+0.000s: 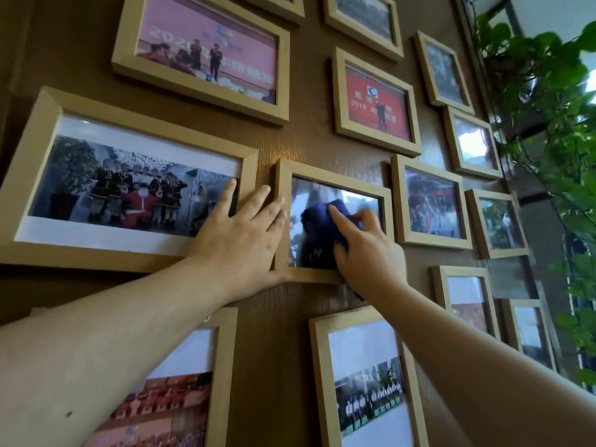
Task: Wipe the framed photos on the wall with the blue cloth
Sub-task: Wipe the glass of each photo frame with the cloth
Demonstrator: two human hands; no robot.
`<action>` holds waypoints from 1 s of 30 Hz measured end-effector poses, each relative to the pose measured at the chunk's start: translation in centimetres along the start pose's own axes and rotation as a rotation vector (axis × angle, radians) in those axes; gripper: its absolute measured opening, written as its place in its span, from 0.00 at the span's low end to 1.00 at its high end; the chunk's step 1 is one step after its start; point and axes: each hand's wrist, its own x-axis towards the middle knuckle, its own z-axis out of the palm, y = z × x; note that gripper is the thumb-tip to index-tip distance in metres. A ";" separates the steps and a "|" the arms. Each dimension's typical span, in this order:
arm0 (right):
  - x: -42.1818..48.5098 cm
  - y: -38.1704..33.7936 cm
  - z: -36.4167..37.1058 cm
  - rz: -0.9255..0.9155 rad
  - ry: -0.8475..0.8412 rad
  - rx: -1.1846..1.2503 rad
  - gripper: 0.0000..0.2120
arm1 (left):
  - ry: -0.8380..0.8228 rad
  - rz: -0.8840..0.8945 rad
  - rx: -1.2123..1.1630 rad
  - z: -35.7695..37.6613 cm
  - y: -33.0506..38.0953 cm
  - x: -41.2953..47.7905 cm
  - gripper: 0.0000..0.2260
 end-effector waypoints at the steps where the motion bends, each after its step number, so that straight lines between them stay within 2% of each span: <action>1: 0.0 1.2 0.2 0.052 0.004 -0.006 0.27 | 0.004 0.000 0.001 0.1 0.0 0.0 0.44; 4: 0.4 4.1 0.6 0.214 -0.004 0.006 0.26 | 0.013 0.006 0.001 0.3 0.0 0.1 0.44; 6: 1.0 4.4 0.7 0.246 0.000 0.027 0.26 | 0.012 0.008 0.000 0.2 0.0 0.2 0.44; 8: 1.7 3.3 0.5 0.179 -0.002 0.069 0.26 | 0.009 0.013 0.005 0.2 0.0 0.1 0.44; 12: 2.8 -1.0 -0.2 -0.135 0.009 0.107 0.27 | 0.017 0.013 0.002 0.1 0.0 0.0 0.42; 15: 3.7 -2.0 -0.7 -0.188 0.026 0.072 0.27 | 0.018 0.006 0.004 0.1 0.1 0.1 0.42; 19: 3.7 1.4 -0.8 -0.133 0.018 -0.050 0.26 | 0.019 0.020 -0.009 0.1 0.0 0.1 0.44; 25: 3.1 6.4 -0.1 0.164 -0.014 -0.085 0.25 | 0.003 0.014 -0.014 0.1 0.2 0.1 0.44; 27: 2.9 5.8 -0.1 0.160 -0.017 -0.047 0.25 | 0.003 0.008 -0.020 0.1 0.2 0.1 0.44; 30: 2.3 3.2 -0.6 -0.005 -0.041 0.027 0.27 | 0.003 0.006 -0.023 0.0 0.2 0.1 0.44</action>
